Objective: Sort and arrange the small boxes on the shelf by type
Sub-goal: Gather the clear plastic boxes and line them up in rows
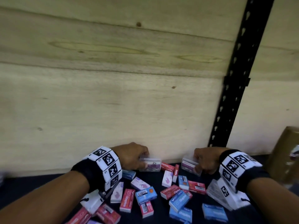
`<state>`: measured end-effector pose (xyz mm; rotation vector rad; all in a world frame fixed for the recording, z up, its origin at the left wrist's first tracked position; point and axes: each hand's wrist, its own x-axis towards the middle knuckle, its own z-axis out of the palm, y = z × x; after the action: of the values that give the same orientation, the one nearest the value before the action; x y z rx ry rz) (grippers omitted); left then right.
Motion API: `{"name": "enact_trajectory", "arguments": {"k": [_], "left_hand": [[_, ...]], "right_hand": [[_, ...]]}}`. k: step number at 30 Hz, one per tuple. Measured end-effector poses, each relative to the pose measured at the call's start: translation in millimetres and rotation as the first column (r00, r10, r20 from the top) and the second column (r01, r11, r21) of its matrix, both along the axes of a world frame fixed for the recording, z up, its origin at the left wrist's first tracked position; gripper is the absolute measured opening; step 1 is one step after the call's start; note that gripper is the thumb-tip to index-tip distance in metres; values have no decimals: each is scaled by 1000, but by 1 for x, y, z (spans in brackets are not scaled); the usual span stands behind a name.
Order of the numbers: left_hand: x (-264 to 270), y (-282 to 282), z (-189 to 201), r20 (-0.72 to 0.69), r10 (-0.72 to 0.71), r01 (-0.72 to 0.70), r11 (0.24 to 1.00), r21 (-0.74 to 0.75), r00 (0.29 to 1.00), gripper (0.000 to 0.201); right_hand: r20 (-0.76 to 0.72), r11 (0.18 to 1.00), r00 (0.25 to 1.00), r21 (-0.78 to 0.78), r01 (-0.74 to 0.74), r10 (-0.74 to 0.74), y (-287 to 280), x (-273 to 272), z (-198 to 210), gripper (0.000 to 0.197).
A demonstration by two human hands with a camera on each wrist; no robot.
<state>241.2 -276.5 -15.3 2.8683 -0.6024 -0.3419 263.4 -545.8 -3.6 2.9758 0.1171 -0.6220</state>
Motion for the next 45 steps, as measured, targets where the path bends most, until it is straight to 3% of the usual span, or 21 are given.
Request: {"name": "enact_trajectory", "arguments": {"k": [3, 9, 20, 29, 37, 41, 45], "left_hand": [[-14, 15, 15, 39, 8, -8, 1000, 14, 999, 43], [-48, 52, 41, 90, 50, -54, 998, 41, 995, 42], [-137, 142, 75, 116, 173, -187, 975, 124, 978, 36], [-227, 239, 83, 12, 393, -389, 904, 179, 919, 42], [-285, 308, 53, -129, 594, -566, 800, 199, 794, 44], [-302, 331, 36, -169, 627, -596, 777, 203, 761, 39], [-313, 348, 23, -221, 631, -601, 775, 195, 743, 39]], "right_hand": [[27, 999, 1000, -33, -4, 5, 7, -8, 4, 48], [144, 997, 986, 3, -82, 81, 37, -24, 26, 40], [82, 927, 933, 109, -358, 350, 165, -83, 63, 37], [61, 736, 743, 106, -668, 666, 292, -143, 61, 38], [1, 588, 606, 238, -773, 796, 378, -185, 23, 30], [-5, 524, 535, 206, -826, 845, 403, -205, 7, 33], [-18, 504, 512, 202, -839, 859, 418, -213, -5, 33]]}}
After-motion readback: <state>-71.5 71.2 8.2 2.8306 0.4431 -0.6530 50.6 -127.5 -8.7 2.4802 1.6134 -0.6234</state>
